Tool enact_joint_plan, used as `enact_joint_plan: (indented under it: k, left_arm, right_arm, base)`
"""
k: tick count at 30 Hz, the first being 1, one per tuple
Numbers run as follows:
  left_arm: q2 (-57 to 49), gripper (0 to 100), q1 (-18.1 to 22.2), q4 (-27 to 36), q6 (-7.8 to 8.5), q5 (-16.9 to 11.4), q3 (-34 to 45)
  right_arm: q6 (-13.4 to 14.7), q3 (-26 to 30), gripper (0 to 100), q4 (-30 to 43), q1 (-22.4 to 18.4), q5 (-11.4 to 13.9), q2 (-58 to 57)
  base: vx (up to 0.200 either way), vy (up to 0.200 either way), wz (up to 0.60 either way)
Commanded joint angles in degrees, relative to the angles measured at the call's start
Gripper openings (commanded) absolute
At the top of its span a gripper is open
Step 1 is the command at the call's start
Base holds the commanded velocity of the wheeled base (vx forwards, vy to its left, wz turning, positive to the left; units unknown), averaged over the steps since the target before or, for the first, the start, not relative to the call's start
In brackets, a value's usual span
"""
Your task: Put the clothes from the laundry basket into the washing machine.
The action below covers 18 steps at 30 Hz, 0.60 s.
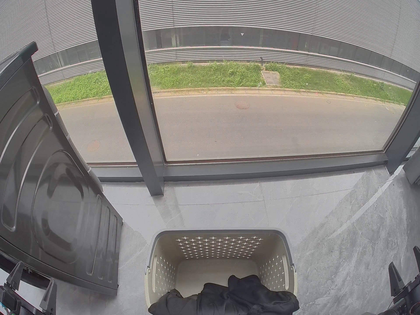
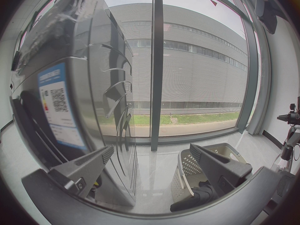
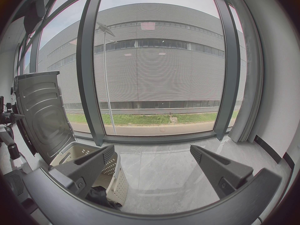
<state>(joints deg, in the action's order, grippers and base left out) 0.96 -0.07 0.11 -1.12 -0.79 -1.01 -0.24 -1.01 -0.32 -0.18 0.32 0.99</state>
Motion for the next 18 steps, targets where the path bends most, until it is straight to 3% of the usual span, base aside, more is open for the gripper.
enact_joint_plan:
  k: [1,18]
  left_arm:
    - [-1.0,100,0.0,0.0,-0.02,0.0,1.0]
    - [-1.0,100,0.0,0.0,-0.02,0.0,1.0]
  right_arm:
    - [0.0,1.0,100,0.0,0.0,0.0,-0.8]
    - [0.0,1.0,100,0.0,0.0,0.1,-0.9]
  base:
    - [-0.200,0.000,0.00]
    - [-0.200,0.000,0.00]
